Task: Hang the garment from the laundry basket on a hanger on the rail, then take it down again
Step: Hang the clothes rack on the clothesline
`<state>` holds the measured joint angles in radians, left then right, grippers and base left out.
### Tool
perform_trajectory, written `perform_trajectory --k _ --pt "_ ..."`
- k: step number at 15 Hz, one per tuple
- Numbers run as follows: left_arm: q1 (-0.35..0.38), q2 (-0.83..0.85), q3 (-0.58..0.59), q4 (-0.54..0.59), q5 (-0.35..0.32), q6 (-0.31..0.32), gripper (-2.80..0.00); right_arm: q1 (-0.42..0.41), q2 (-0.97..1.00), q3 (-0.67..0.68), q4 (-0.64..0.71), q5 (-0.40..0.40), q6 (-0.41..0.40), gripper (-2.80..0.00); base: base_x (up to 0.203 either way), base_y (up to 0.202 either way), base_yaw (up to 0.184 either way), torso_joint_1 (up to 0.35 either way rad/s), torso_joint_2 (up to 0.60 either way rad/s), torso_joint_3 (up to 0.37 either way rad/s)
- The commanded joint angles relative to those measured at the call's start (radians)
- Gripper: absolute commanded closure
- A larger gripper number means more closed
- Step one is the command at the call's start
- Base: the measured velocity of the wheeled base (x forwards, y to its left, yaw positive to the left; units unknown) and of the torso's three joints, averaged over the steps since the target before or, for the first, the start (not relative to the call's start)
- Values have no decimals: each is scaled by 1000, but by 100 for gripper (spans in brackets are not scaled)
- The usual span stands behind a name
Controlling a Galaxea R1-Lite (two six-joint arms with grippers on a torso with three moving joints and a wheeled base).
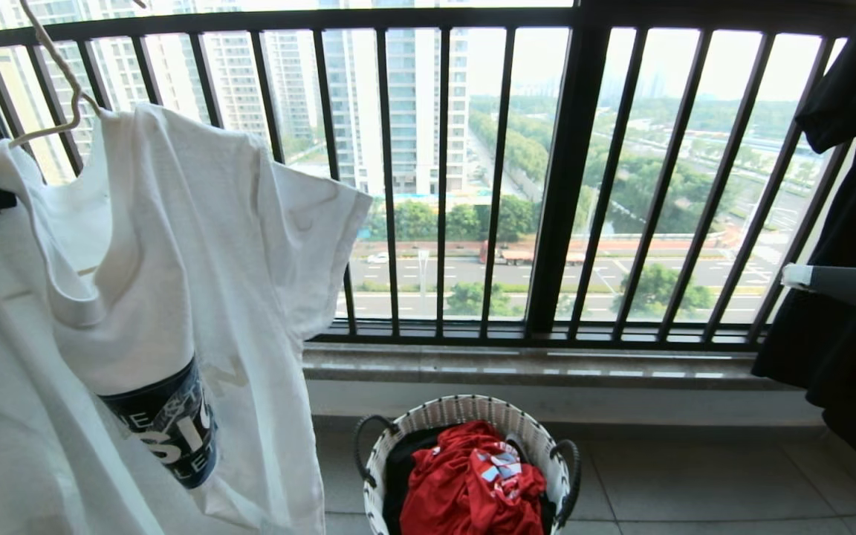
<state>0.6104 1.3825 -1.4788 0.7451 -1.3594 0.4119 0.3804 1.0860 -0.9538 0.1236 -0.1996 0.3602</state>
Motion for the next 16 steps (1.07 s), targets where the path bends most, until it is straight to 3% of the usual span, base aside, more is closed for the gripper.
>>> perform_trajectory --k 1,4,6,12,16 --pt "3 -22 -19 -1 -7 -46 0 0 -32 7 1 -1 2 0 0 0 0 0 0 0" --pt "15 -25 -22 -1 -6 -48 0 0 -41 8 4 -12 2 0 0 0 0 0 0 0" --pt "22 -34 -25 -1 -6 -50 0 1 -43 7 1 -68 -1 0 0 0 0 0 0 0" --pt "19 -92 -24 0 -9 -64 0 2 -7 4 -6 -73 -20 0 0 0 0 0 0 0" --pt "11 -128 -17 0 -10 -131 0 2 -6 -1 -5 -74 -60 0 0 0 0 0 0 0"
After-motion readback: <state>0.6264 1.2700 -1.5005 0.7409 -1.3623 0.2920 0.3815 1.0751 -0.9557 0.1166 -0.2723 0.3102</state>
